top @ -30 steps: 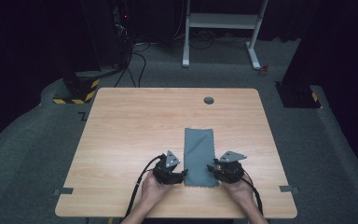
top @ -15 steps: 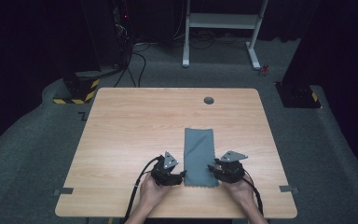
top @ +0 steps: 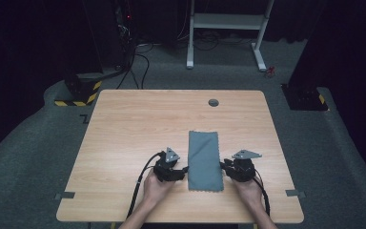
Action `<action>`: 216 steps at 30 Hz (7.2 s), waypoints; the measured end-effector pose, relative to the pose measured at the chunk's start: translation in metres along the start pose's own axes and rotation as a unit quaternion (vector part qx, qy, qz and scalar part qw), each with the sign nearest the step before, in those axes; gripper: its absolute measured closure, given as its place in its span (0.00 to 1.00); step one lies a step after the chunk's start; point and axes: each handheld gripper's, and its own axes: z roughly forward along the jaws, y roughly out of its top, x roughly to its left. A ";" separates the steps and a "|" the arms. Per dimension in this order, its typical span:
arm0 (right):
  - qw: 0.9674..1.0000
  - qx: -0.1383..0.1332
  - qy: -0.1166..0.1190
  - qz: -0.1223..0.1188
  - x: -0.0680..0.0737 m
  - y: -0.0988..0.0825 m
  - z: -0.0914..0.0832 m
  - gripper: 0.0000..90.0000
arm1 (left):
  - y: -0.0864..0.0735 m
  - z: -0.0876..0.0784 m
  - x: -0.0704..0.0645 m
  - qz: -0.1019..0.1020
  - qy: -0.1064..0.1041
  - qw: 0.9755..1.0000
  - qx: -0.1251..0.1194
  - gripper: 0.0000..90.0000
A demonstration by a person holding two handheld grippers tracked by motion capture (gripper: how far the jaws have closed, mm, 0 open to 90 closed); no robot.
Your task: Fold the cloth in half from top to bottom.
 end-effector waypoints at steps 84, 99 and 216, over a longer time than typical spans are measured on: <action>0.996 0.072 -0.058 0.000 -0.042 0.107 0.094 0.98 | 0.099 0.095 0.044 -0.047 0.050 0.996 0.050 0.93; 0.997 0.056 -0.042 0.016 -0.047 0.111 0.084 1.00 | 0.099 0.090 0.057 -0.088 0.014 0.995 0.038 0.98; 0.998 0.012 0.055 -0.035 -0.015 0.057 0.023 1.00 | 0.055 0.026 0.025 -0.024 -0.085 0.996 -0.003 0.98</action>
